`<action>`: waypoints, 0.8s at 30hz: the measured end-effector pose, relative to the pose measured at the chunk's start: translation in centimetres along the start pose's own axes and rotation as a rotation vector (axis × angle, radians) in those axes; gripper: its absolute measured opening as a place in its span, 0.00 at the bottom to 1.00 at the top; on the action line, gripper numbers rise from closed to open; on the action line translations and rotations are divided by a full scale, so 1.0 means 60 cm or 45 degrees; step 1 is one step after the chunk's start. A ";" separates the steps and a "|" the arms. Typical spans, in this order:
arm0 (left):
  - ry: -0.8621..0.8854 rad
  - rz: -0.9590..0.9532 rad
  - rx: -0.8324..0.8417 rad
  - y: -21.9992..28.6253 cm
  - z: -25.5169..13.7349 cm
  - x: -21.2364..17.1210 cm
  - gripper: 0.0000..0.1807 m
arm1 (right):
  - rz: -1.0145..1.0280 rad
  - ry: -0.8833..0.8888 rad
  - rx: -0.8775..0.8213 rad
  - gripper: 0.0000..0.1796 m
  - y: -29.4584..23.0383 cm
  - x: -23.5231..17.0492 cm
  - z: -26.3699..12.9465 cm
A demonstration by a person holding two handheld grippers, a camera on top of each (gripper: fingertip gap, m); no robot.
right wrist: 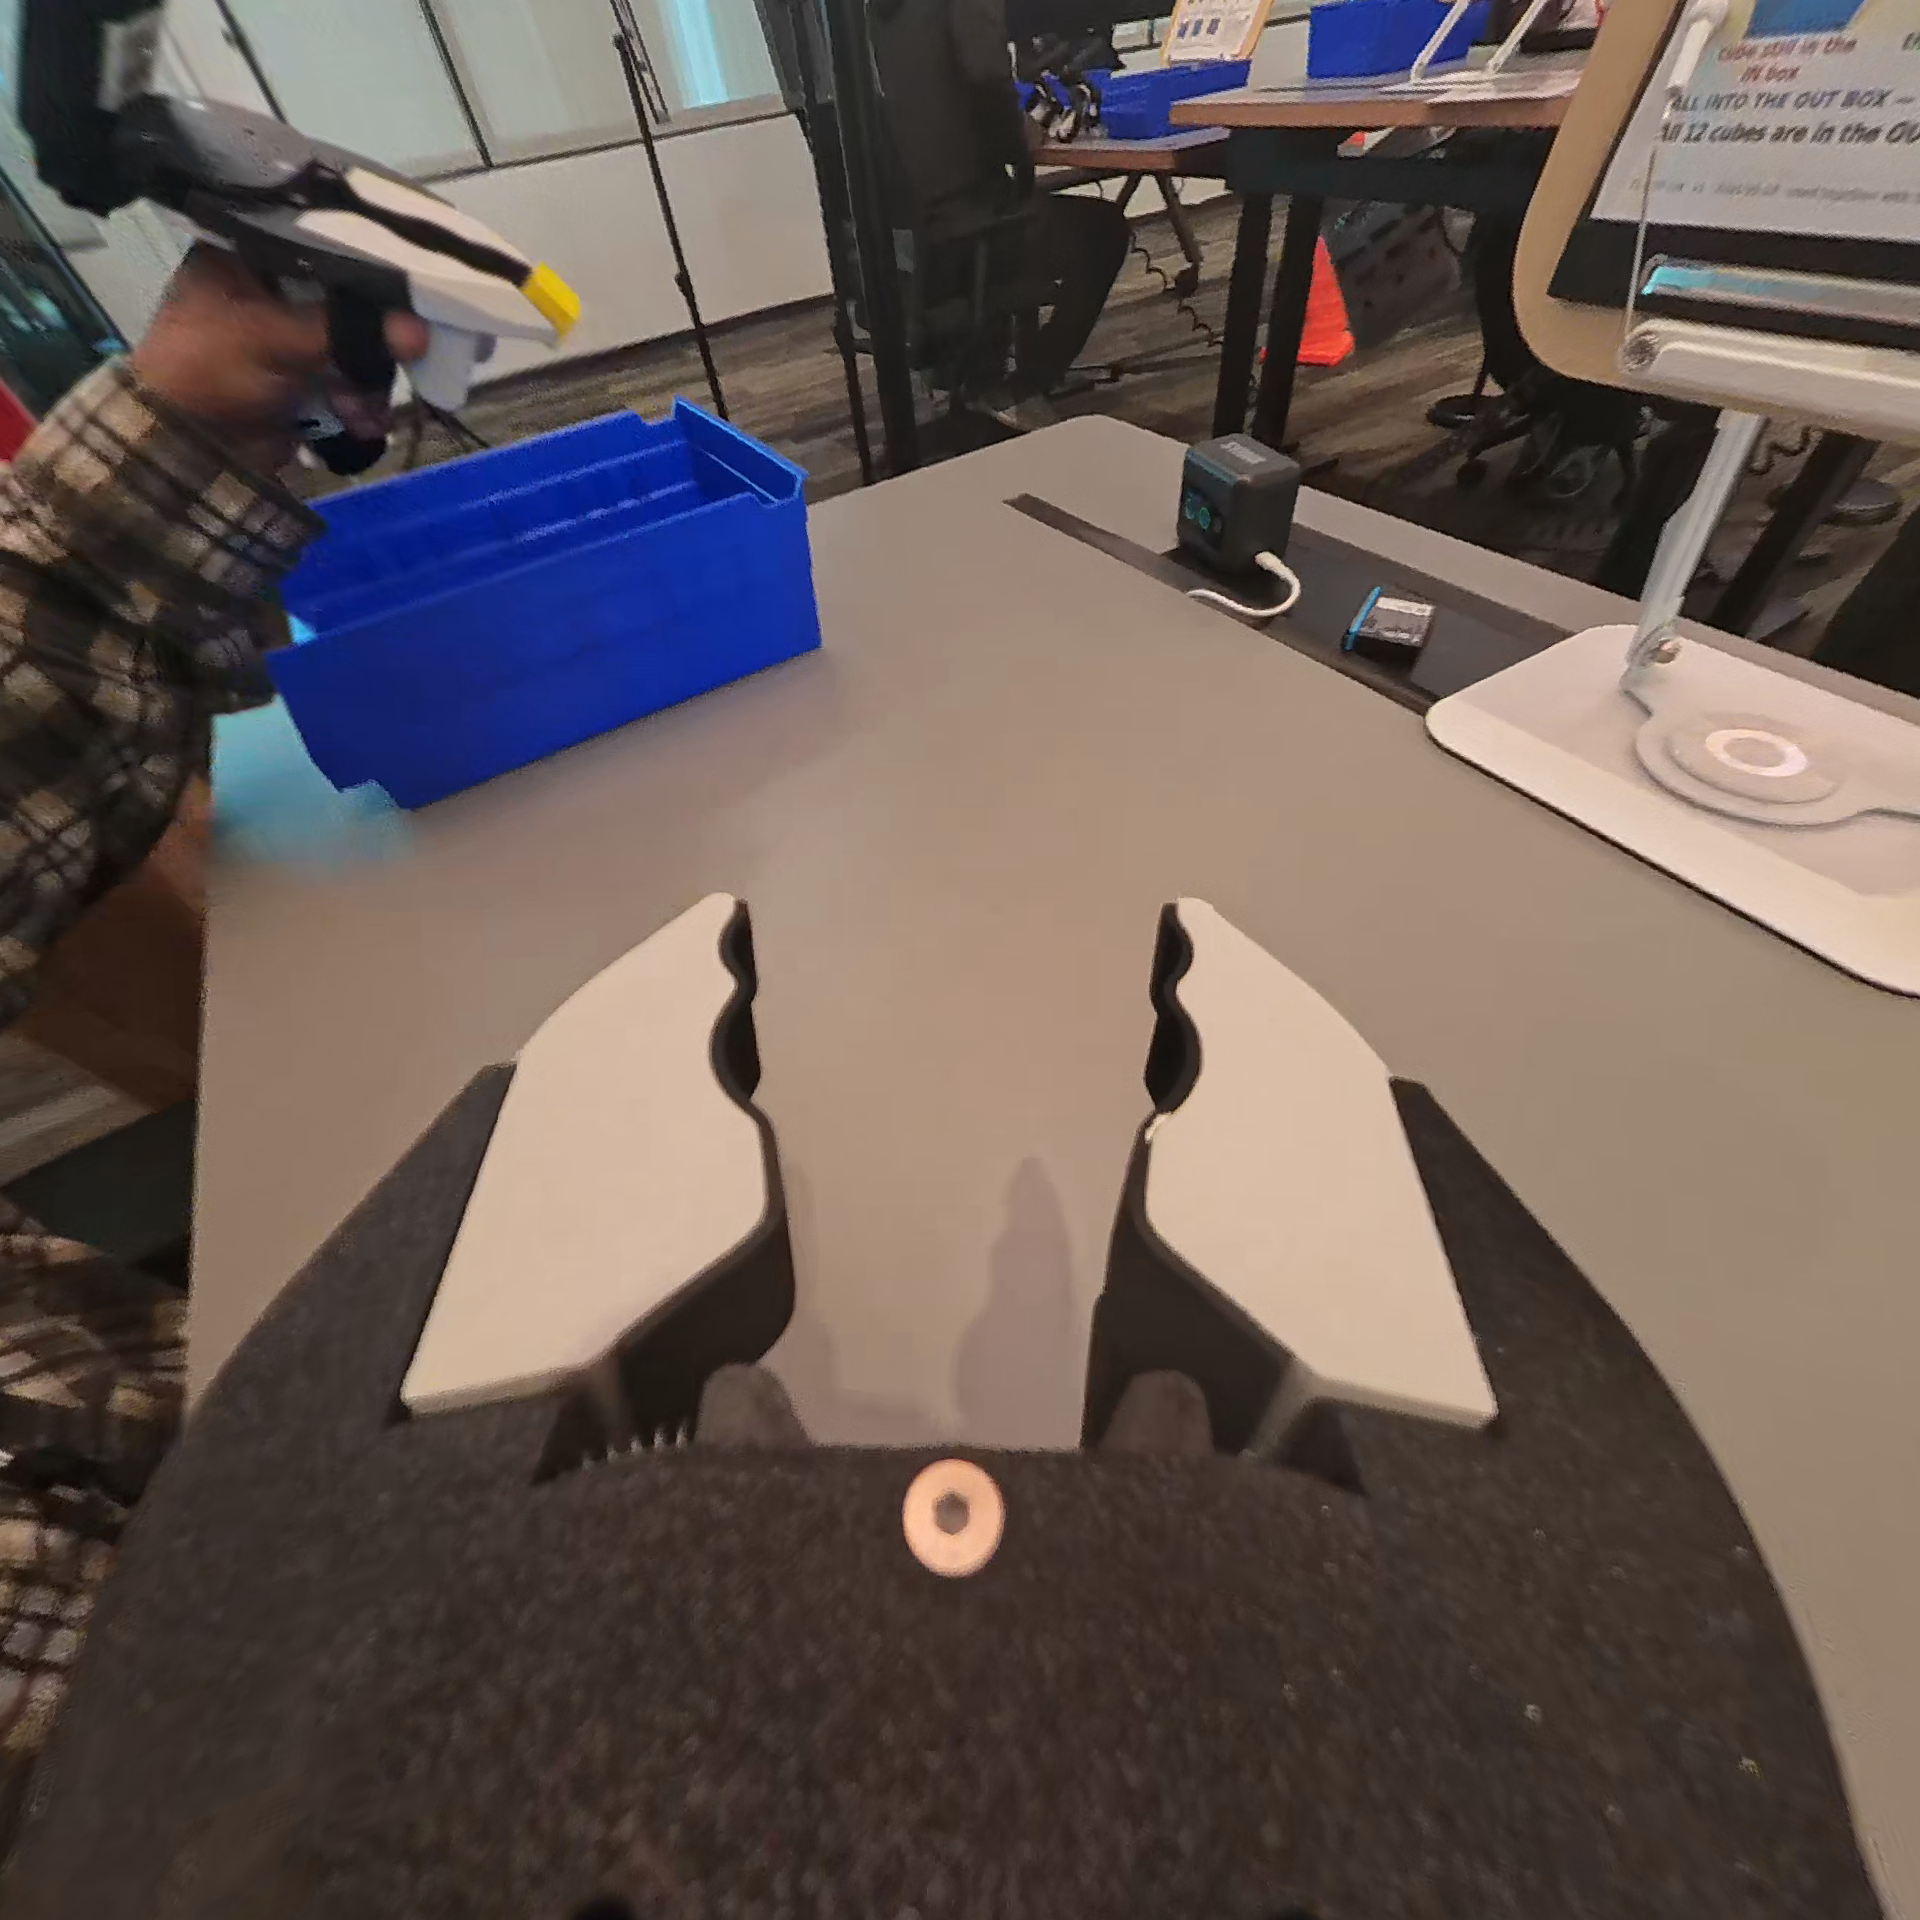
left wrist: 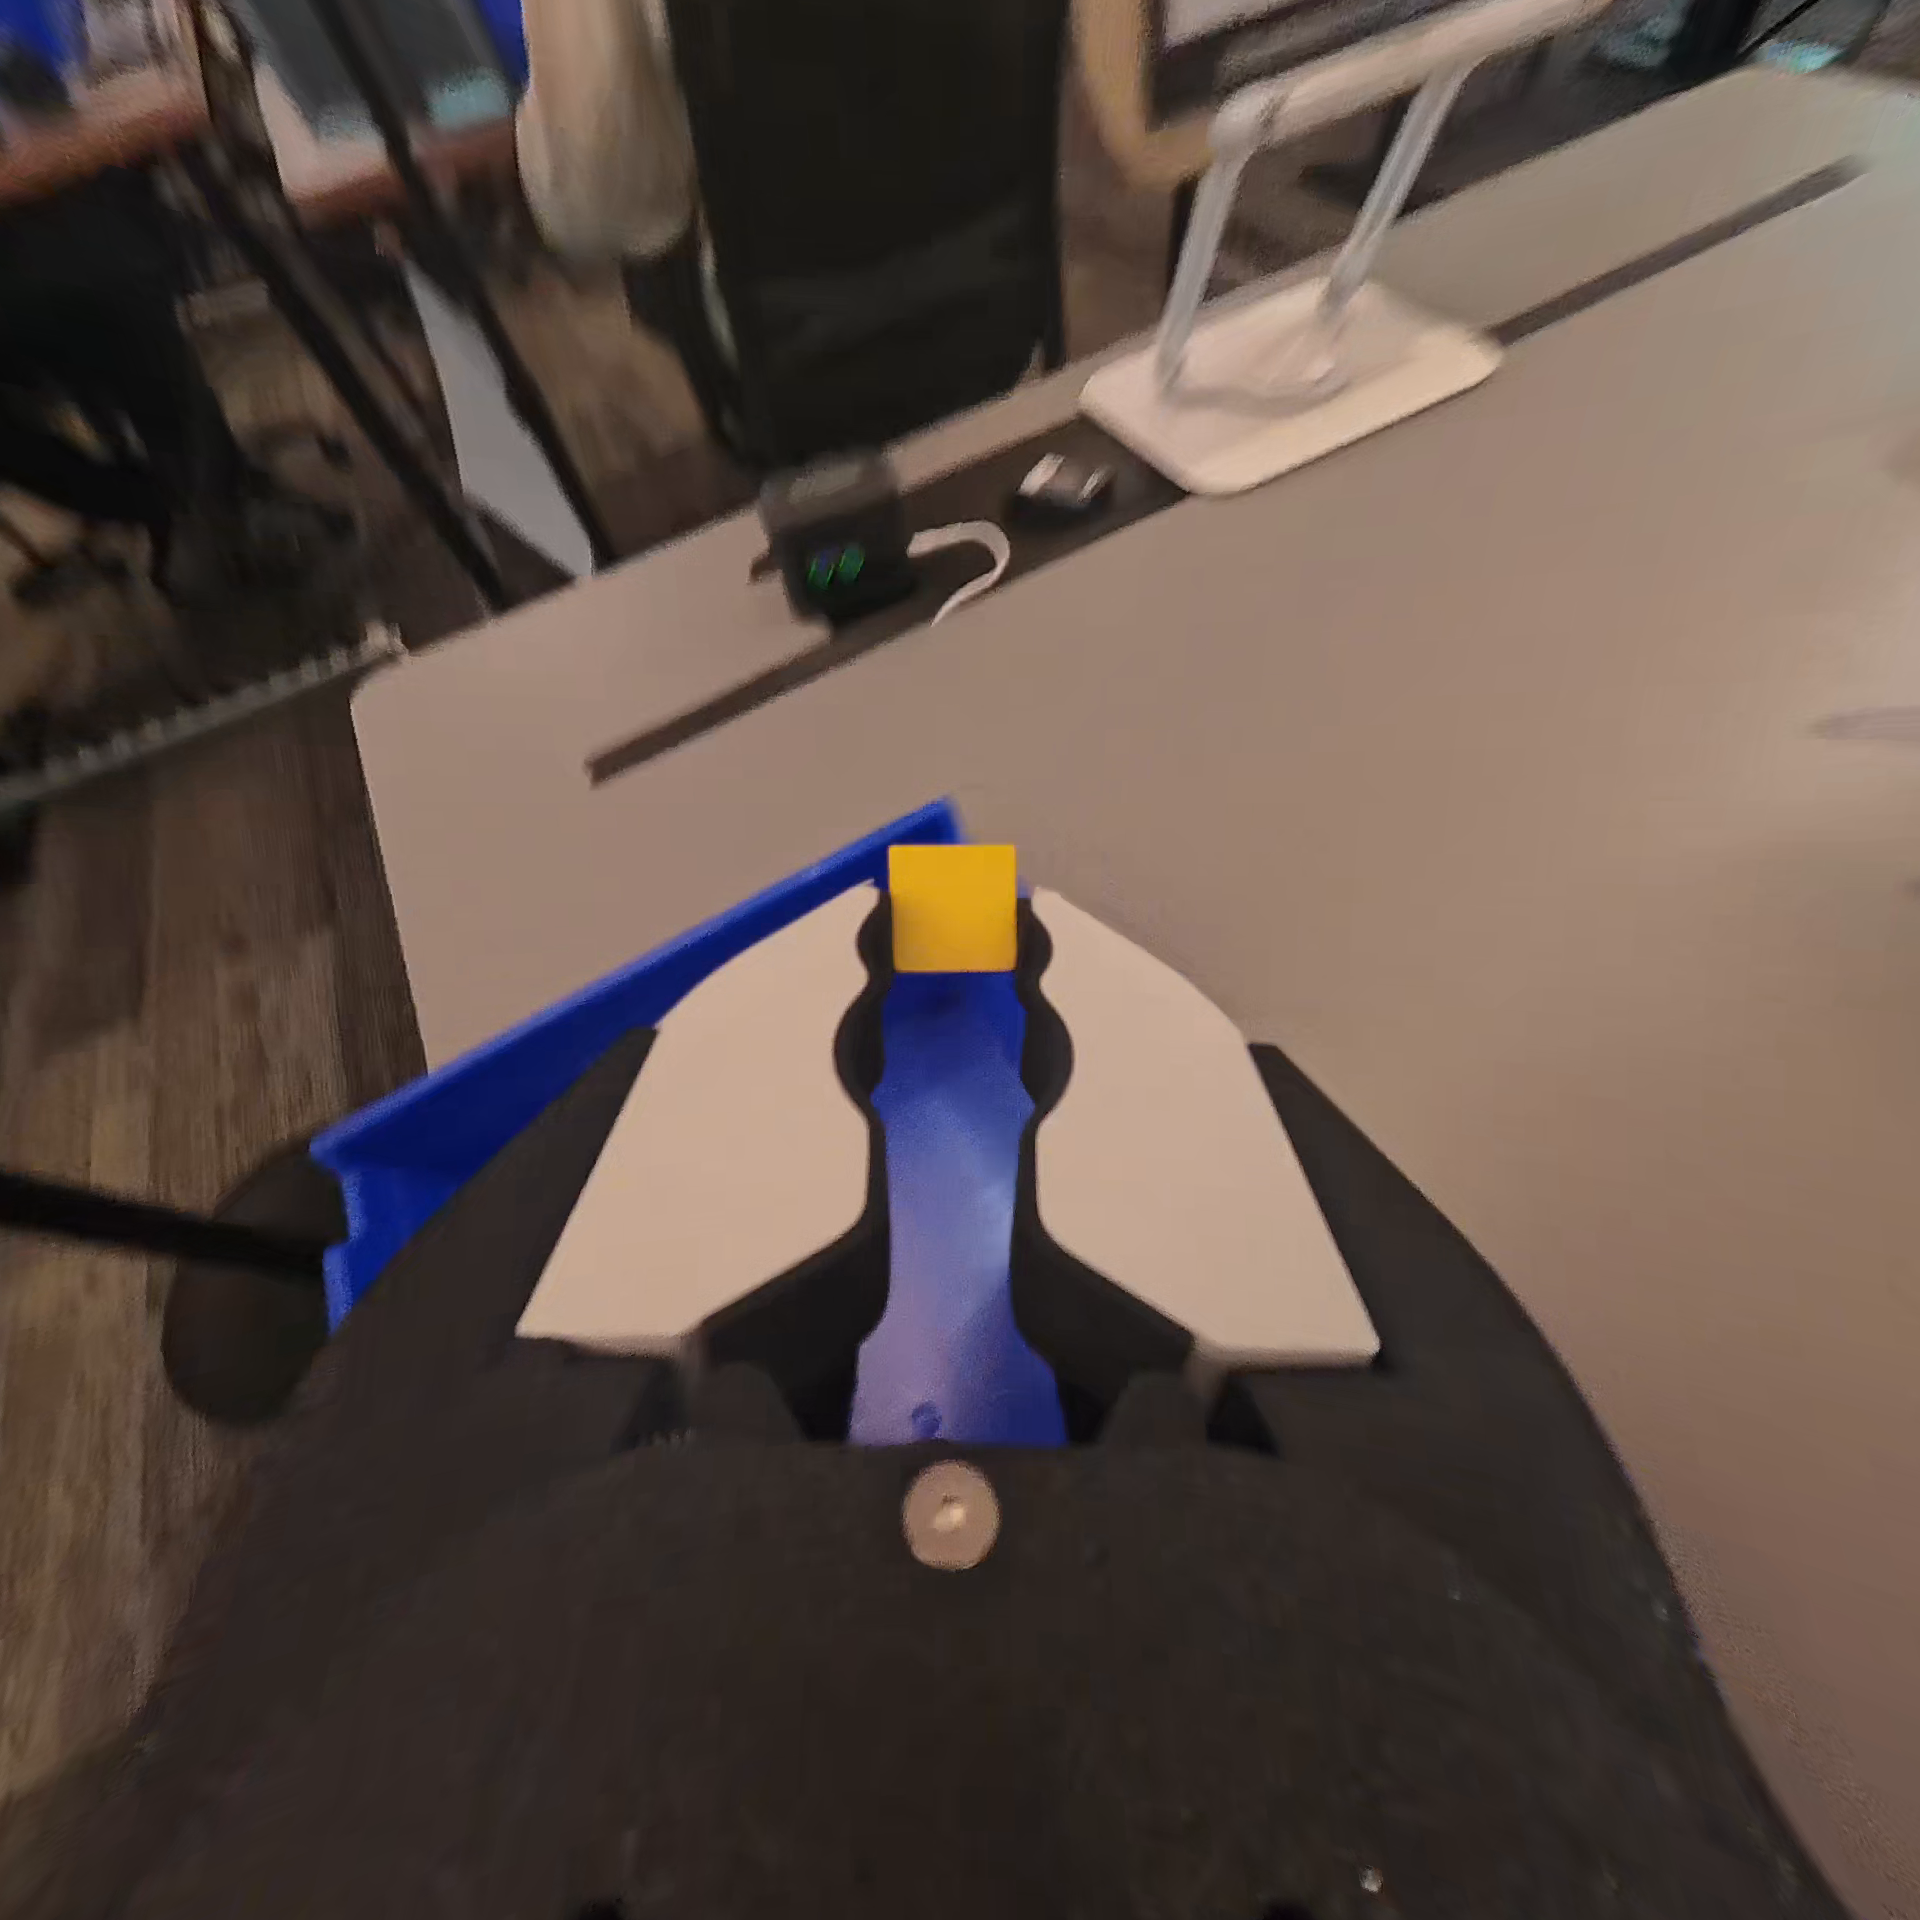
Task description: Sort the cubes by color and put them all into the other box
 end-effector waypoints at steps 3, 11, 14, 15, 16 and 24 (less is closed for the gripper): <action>0.111 0.141 -0.079 0.096 -0.031 0.061 0.12 | 0.115 0.006 0.078 0.40 -0.011 0.008 0.009; 0.110 0.537 -0.333 0.406 0.066 0.125 0.12 | 0.565 -0.153 0.460 0.36 -0.073 0.047 0.009; 0.110 0.617 -0.433 0.489 0.122 0.134 0.12 | 0.781 -0.248 0.598 0.35 -0.083 0.048 -0.003; 0.102 0.624 -0.480 0.513 0.138 0.135 0.12 | 0.850 -0.273 0.627 0.34 -0.083 0.045 -0.008; 0.099 0.628 -0.523 0.535 0.151 0.137 0.12 | 0.909 -0.292 0.647 0.34 -0.081 0.042 -0.013; 0.062 0.725 -0.675 0.653 0.212 0.149 0.12 | 1.085 -0.409 0.673 0.25 -0.066 0.001 -0.045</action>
Point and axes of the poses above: each gripper's, where its closed fingertips meet, z out along the fingers, x out of its top, y = z × x across the jaws, the point moved 1 cm from there along -z, back along the fingers, and after that the axes turned 4 degrees about -x, right-handed, at the moved point
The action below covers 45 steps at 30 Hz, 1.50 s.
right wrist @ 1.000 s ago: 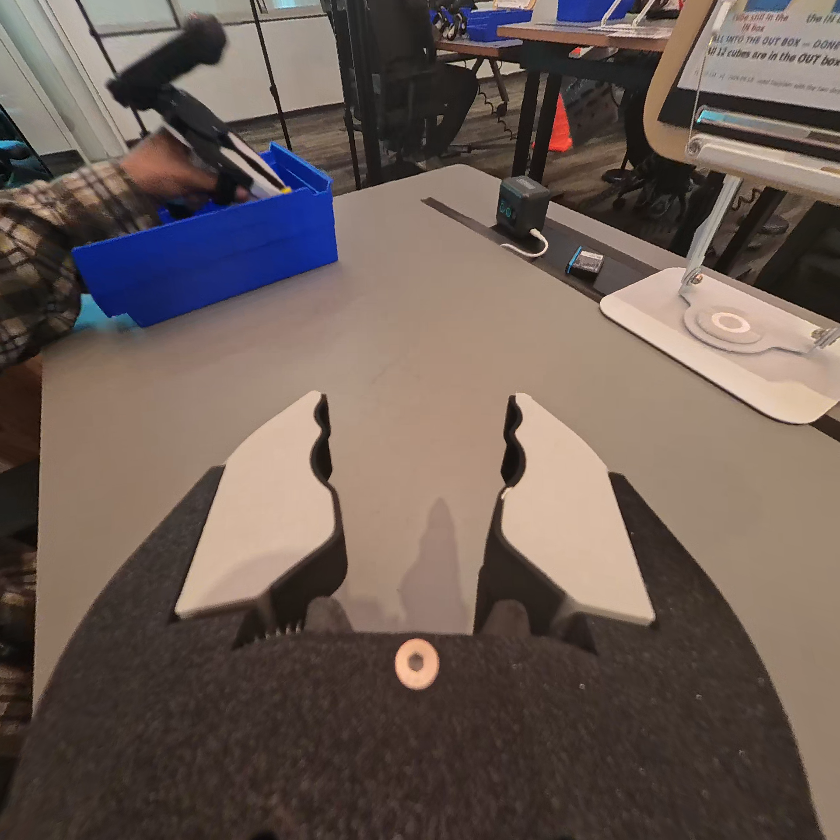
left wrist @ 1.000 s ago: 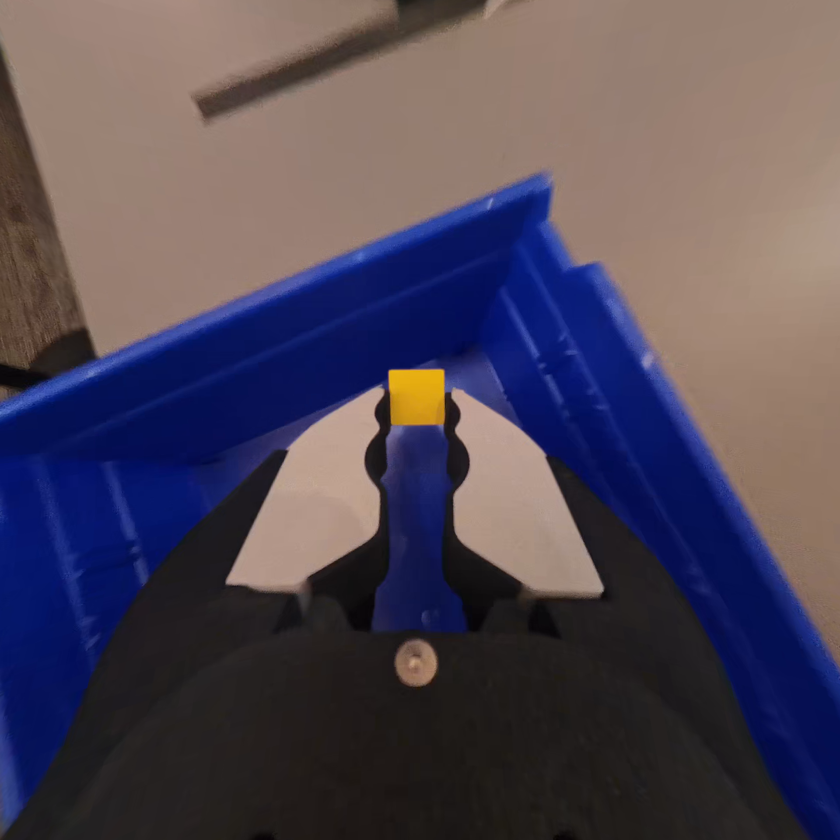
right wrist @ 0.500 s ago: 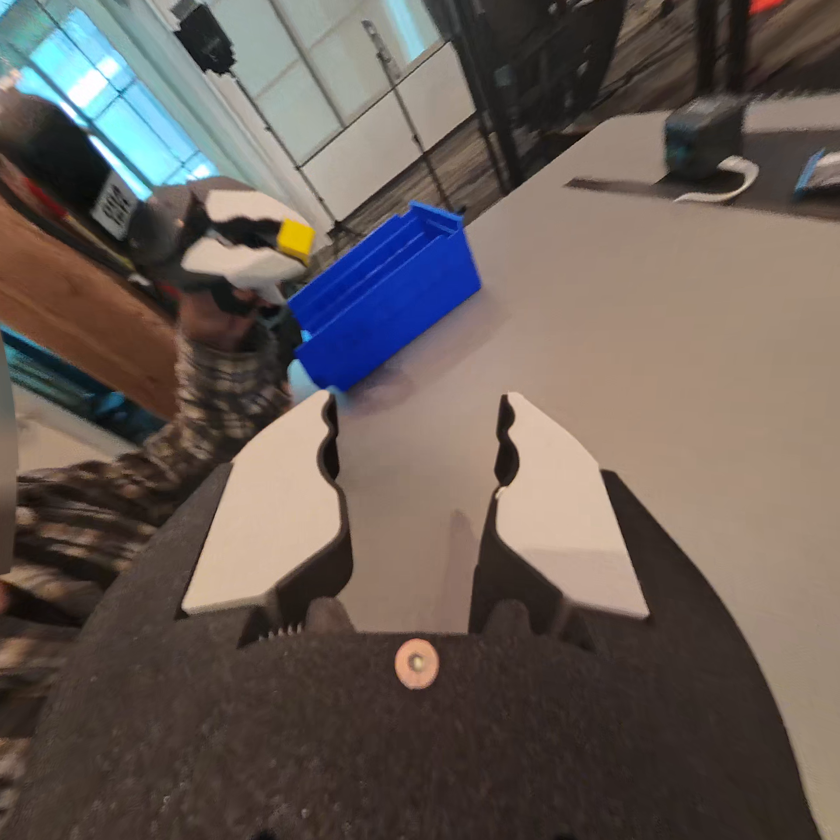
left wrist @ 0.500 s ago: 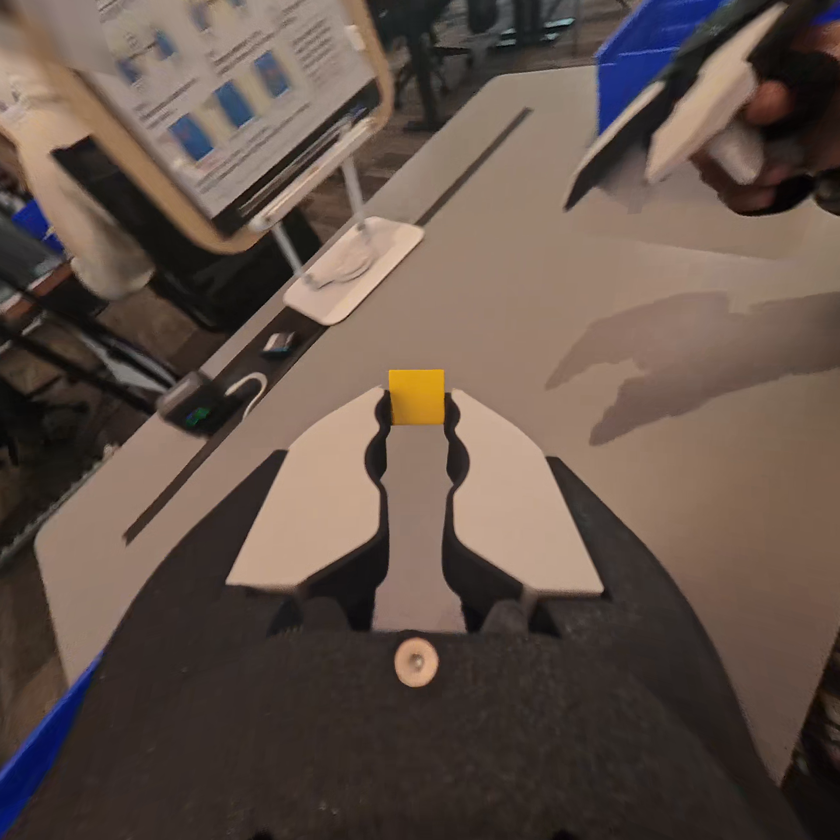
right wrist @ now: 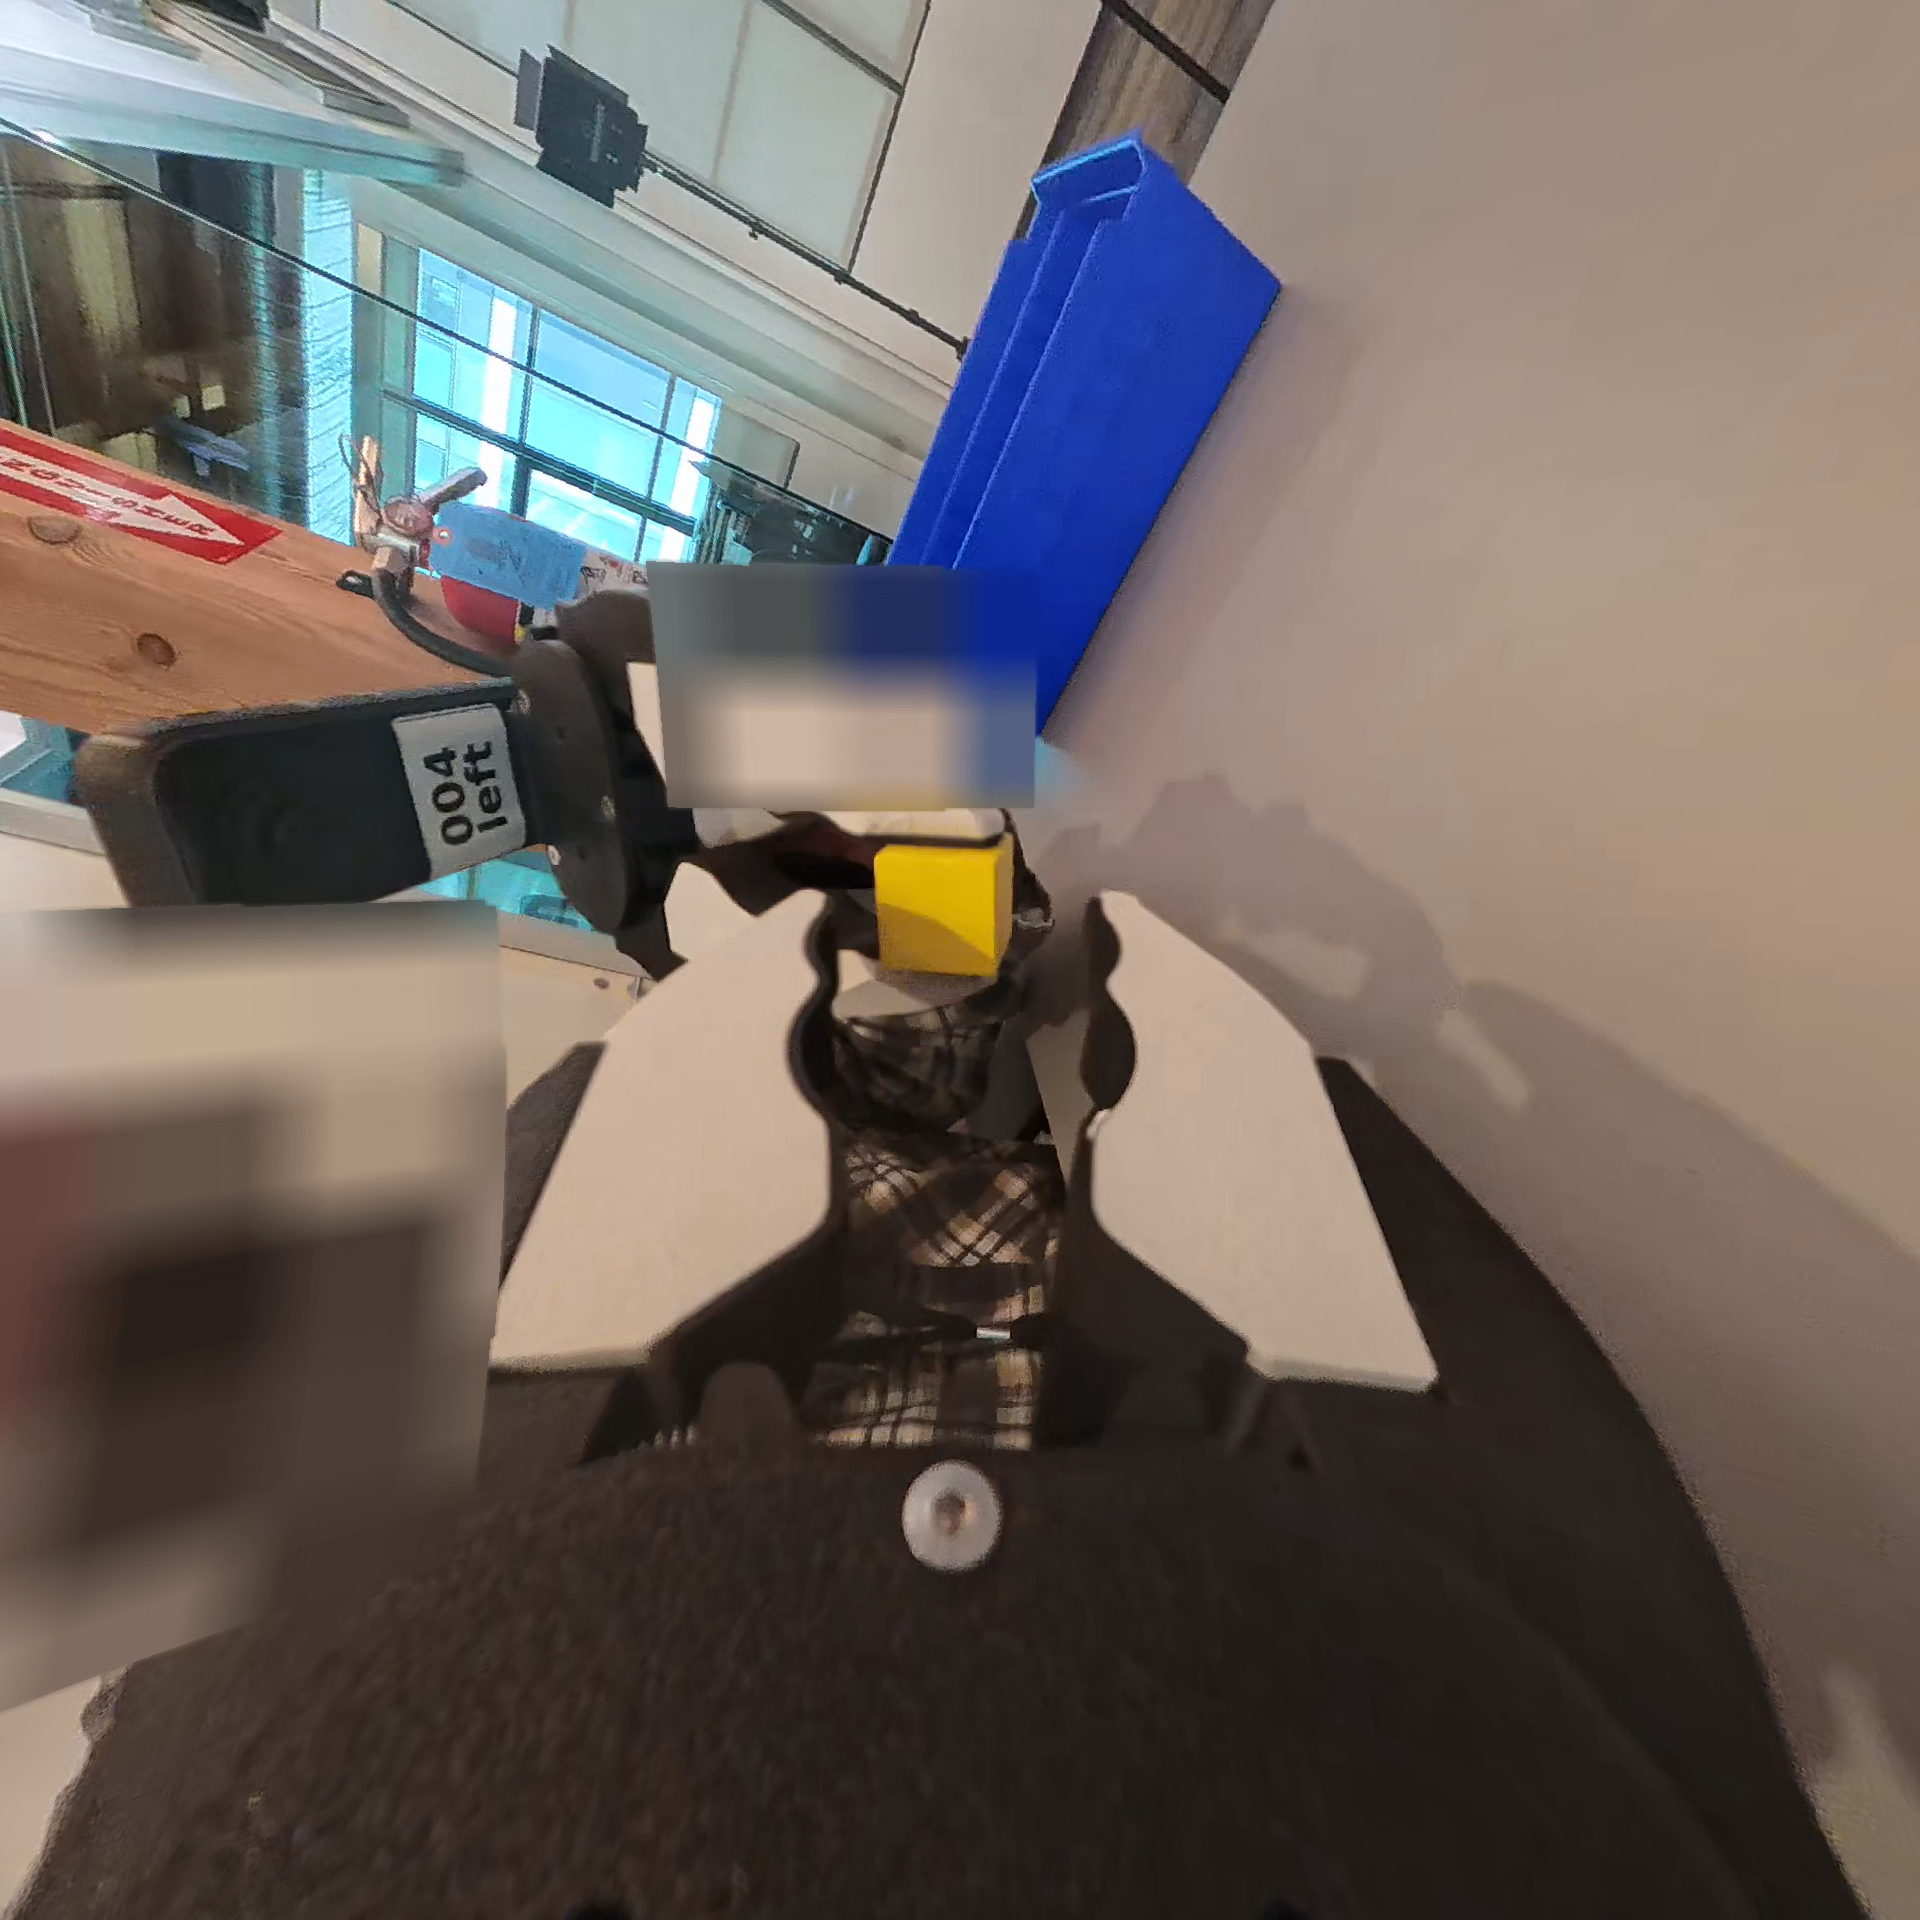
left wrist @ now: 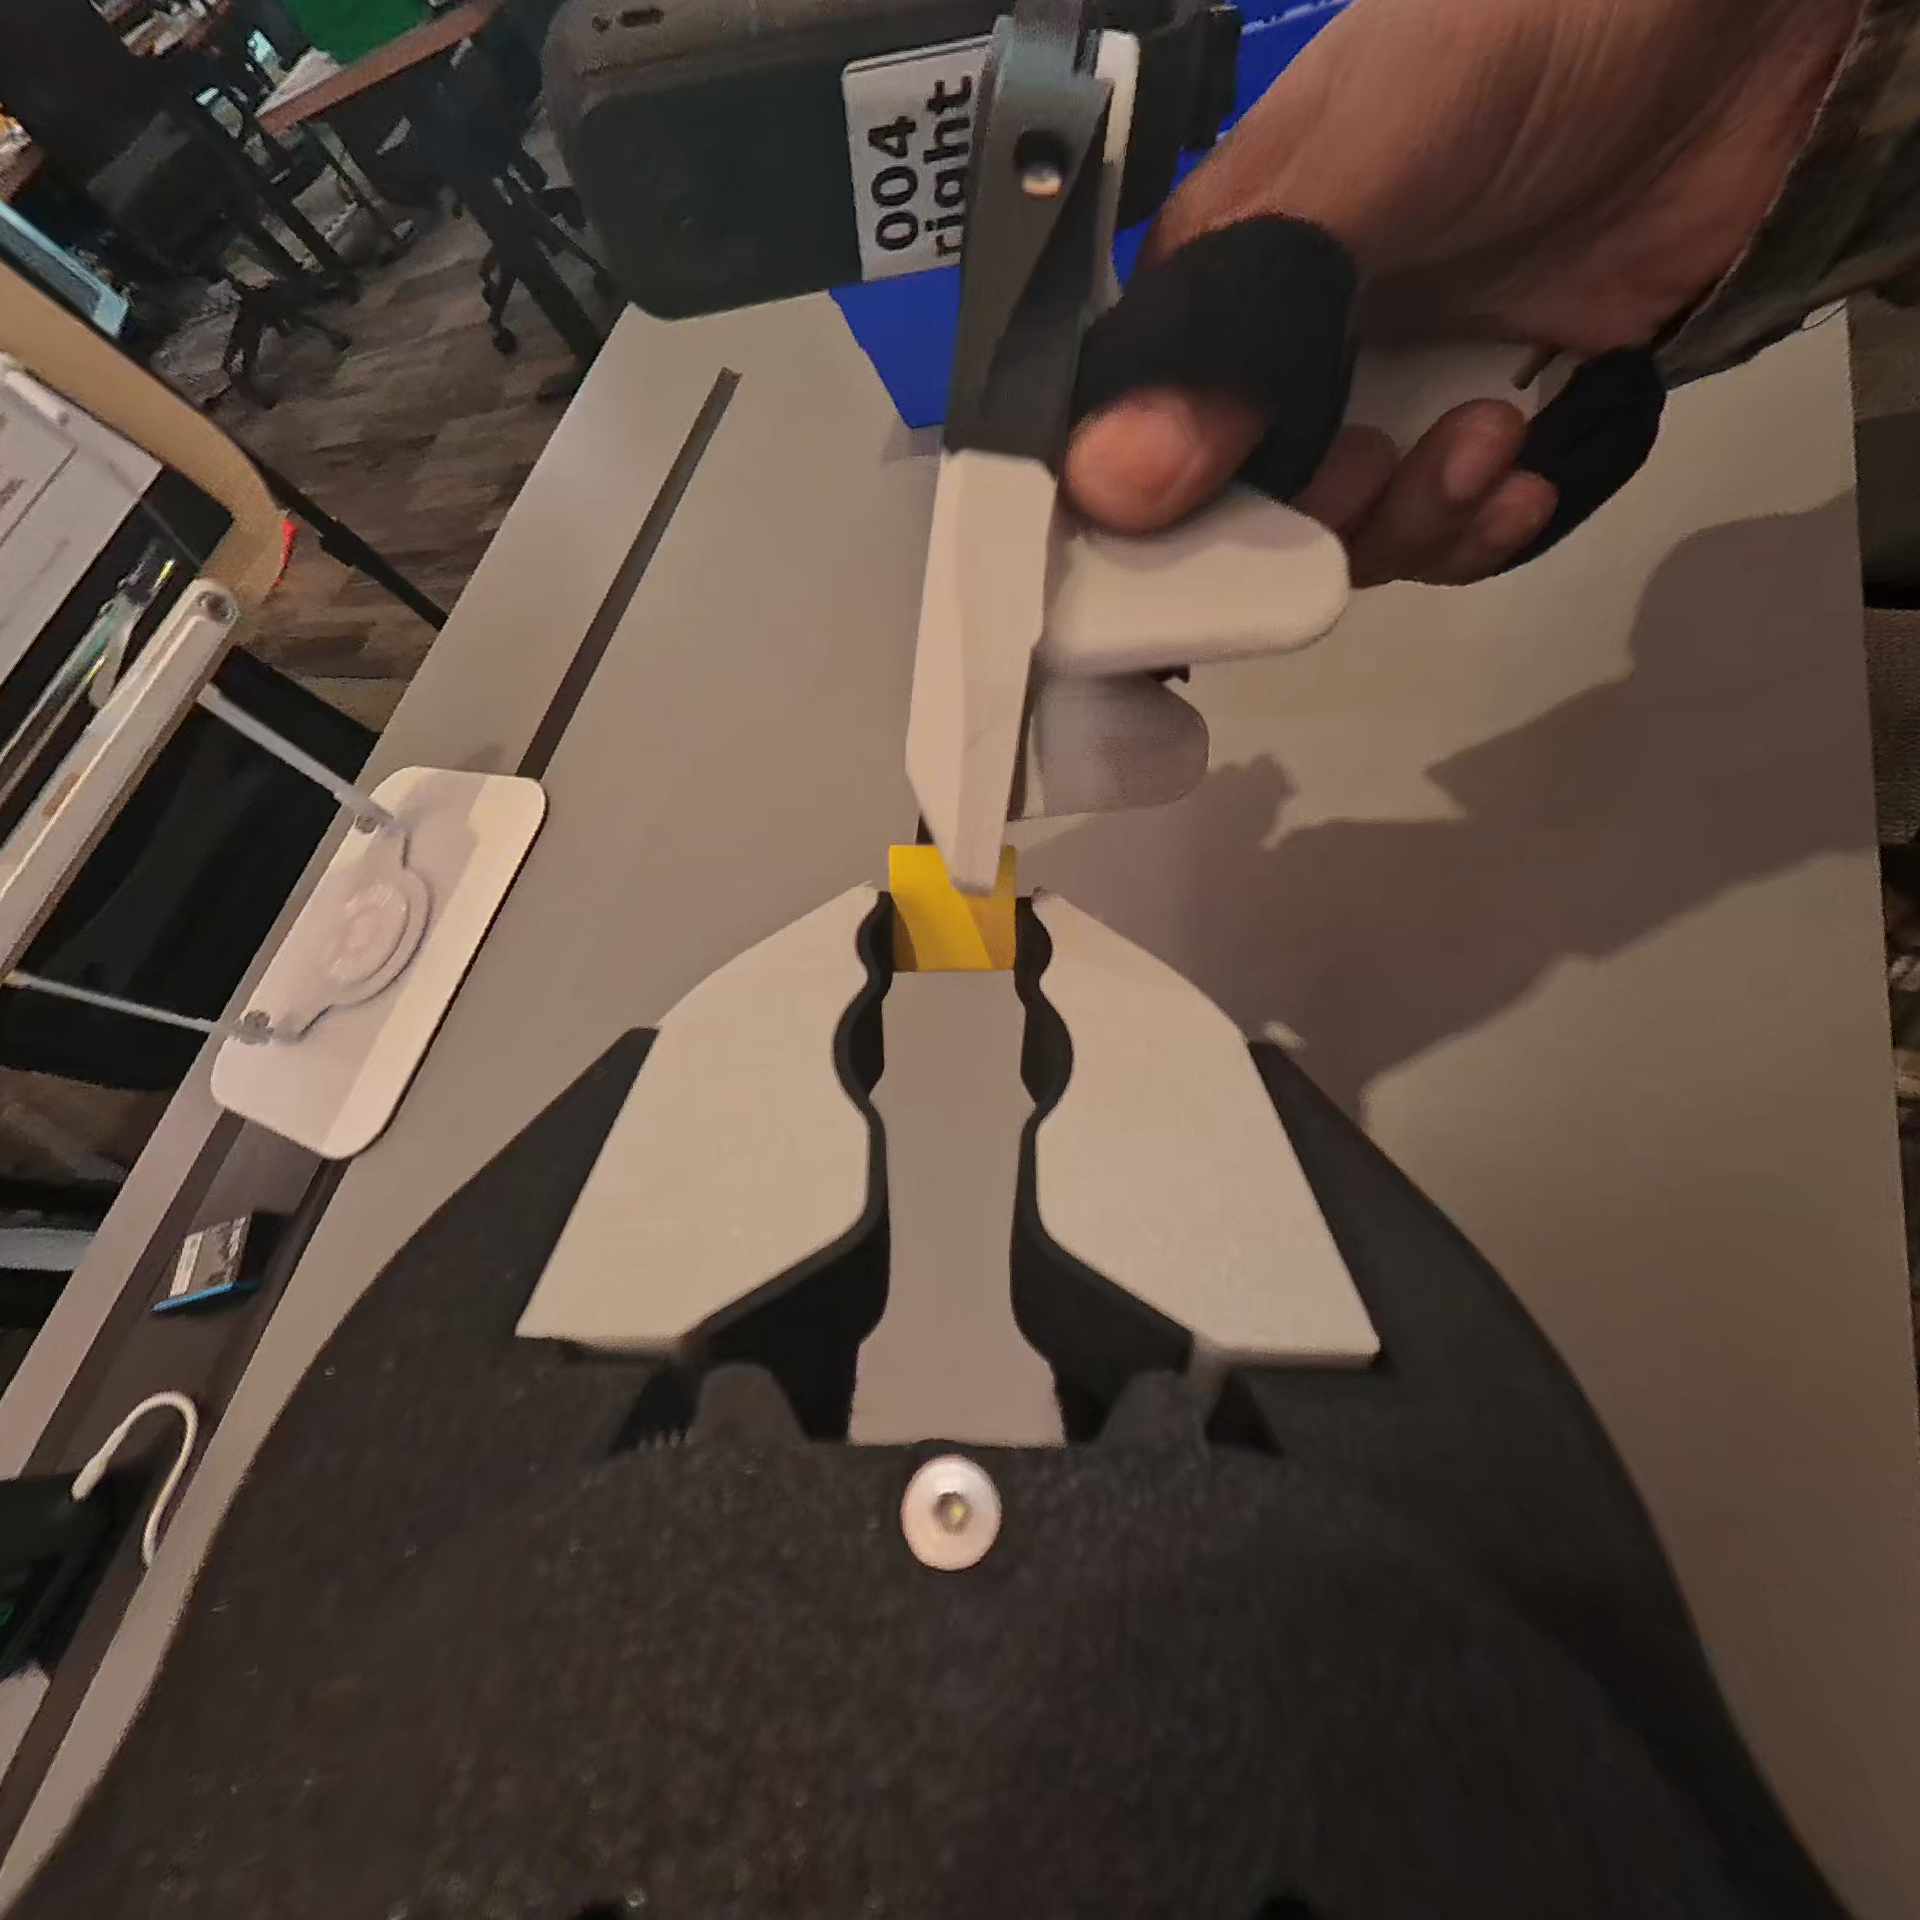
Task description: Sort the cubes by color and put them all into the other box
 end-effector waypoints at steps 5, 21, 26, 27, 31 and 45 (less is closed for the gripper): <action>0.032 0.010 -0.025 0.014 0.037 0.032 0.12 | 0.002 0.026 0.026 0.13 0.005 -0.007 -0.030; 0.394 -0.330 -0.309 0.062 0.085 -0.013 0.35 | -0.010 0.282 -1.542 0.13 0.271 0.009 -0.702; 0.378 -0.282 -0.301 0.066 0.093 -0.018 0.33 | 0.138 0.128 -1.727 0.13 0.367 -0.027 -0.744; 0.361 -0.274 -0.298 0.068 0.097 -0.021 0.33 | 0.166 0.082 -1.767 0.13 0.383 -0.035 -0.747; 0.308 -0.244 -0.299 0.077 0.108 -0.031 0.33 | 0.229 -0.080 -1.921 0.15 0.431 -0.059 -0.765; 0.358 -0.314 -0.228 0.048 0.078 -0.024 0.33 | -0.657 0.579 -1.539 0.29 -0.049 0.154 -0.628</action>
Point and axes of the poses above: each gripper's, where its closed fingertips meet, z out along the fingers, x out of its top, y = z × x across the jaws, the point moved 1 cm from there along -z, back along the fingers, and after that the axes turned 4 degrees about -x, right-handed, at the moved point
